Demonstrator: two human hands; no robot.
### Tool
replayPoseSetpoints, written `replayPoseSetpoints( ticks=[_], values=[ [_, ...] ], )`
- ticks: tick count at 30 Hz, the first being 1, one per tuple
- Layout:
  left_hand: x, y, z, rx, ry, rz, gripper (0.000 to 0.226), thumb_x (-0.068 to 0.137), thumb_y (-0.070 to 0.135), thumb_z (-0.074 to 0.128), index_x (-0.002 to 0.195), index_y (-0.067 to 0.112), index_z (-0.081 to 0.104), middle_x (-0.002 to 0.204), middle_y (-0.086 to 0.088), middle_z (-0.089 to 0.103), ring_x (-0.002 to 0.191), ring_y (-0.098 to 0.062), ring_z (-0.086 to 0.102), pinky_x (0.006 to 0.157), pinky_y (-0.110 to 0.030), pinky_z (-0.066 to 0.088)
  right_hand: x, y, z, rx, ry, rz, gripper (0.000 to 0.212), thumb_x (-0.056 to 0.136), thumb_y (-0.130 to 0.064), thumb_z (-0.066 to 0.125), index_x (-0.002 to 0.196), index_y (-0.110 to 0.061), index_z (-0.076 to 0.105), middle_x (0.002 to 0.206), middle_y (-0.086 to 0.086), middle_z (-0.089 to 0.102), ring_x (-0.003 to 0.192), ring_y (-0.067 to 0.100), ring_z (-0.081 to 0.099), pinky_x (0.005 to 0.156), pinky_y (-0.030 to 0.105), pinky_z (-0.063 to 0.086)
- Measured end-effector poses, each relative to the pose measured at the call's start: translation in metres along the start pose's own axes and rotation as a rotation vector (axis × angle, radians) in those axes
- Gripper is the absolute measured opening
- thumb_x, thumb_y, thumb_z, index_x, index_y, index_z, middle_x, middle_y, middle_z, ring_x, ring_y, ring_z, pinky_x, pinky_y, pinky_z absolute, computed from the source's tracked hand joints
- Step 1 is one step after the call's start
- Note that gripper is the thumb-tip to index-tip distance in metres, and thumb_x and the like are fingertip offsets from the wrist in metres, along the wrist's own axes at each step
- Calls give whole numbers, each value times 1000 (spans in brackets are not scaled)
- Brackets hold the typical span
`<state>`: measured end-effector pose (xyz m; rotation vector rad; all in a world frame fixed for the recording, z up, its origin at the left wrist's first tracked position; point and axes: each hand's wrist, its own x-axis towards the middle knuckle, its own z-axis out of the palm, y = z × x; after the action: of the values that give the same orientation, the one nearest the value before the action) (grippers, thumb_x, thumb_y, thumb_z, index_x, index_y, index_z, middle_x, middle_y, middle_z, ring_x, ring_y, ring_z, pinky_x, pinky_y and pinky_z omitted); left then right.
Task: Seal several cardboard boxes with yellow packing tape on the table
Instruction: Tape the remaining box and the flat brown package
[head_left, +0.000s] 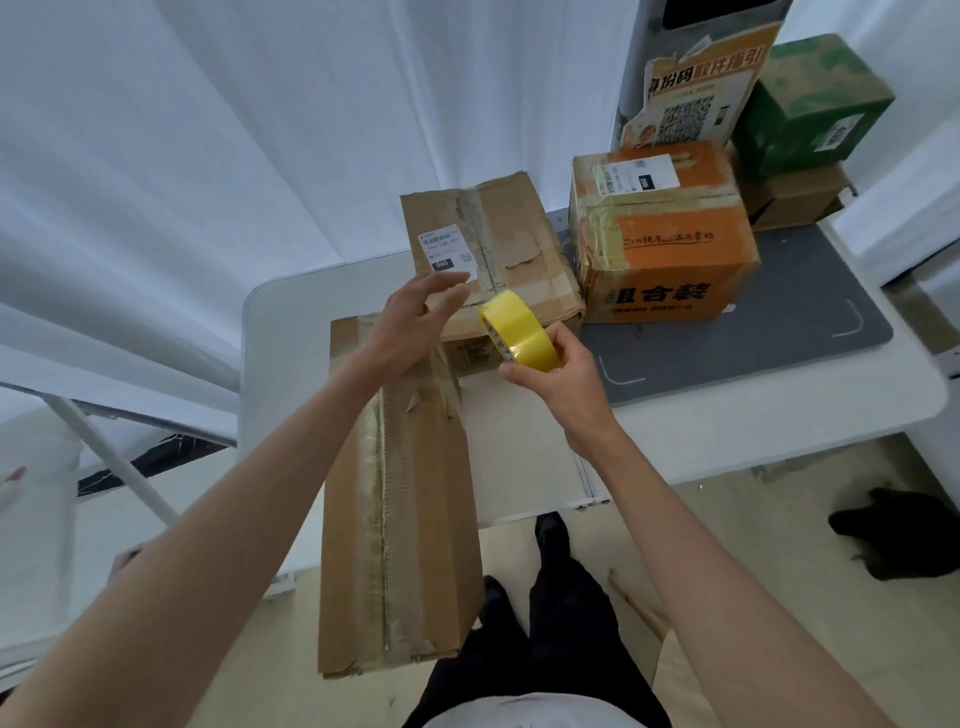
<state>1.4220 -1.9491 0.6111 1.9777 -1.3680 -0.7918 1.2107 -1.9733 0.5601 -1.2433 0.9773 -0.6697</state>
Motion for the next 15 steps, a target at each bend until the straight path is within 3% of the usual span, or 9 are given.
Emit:
replayPoseSetpoints(
  ticks=[2, 4, 7, 11, 15],
  values=[
    [-9, 17, -6, -20, -79, 32, 56, 86, 54, 73, 135, 29, 64, 135, 15, 58, 123, -1, 53, 103, -22, 42, -8, -11, 7, -29, -18, -36, 40, 75, -25, 90, 89, -17, 53, 79, -6, 52, 72, 10, 49, 68, 30, 44],
    [-18, 29, -12, -23, -94, 60, 65, 73, 51, 86, 131, 28, 68, 127, 14, 59, 117, -1, 56, 96, -13, 40, -15, -21, 14, -51, -26, -61, 41, 73, -25, 90, 90, -16, 54, 79, -8, 54, 74, 10, 51, 69, 31, 46],
    [-33, 38, -20, -1, 20, 110, 65, 65, 42, 93, 123, 21, 73, 113, 6, 60, 105, -5, 61, 90, -14, 47, -25, -30, 28, -74, 16, -74, 42, 73, -28, 91, 89, -18, 53, 80, -8, 56, 74, 10, 52, 69, 30, 46],
    [-52, 49, -29, 77, 156, 149, 60, 63, 42, 94, 115, 18, 76, 102, 8, 60, 92, -5, 61, 83, -17, 50, -35, -38, 43, -108, 65, -75, 43, 75, -29, 89, 96, -14, 54, 85, -3, 59, 77, 10, 55, 68, 26, 48],
    [-66, 54, -34, 96, 242, 140, 53, 63, 38, 95, 108, 18, 78, 100, 10, 62, 85, 0, 60, 71, -4, 42, -42, -46, 54, -118, 79, -97, 42, 77, -28, 88, 97, -14, 55, 86, -3, 59, 72, 2, 56, 64, 16, 49]
  ],
)
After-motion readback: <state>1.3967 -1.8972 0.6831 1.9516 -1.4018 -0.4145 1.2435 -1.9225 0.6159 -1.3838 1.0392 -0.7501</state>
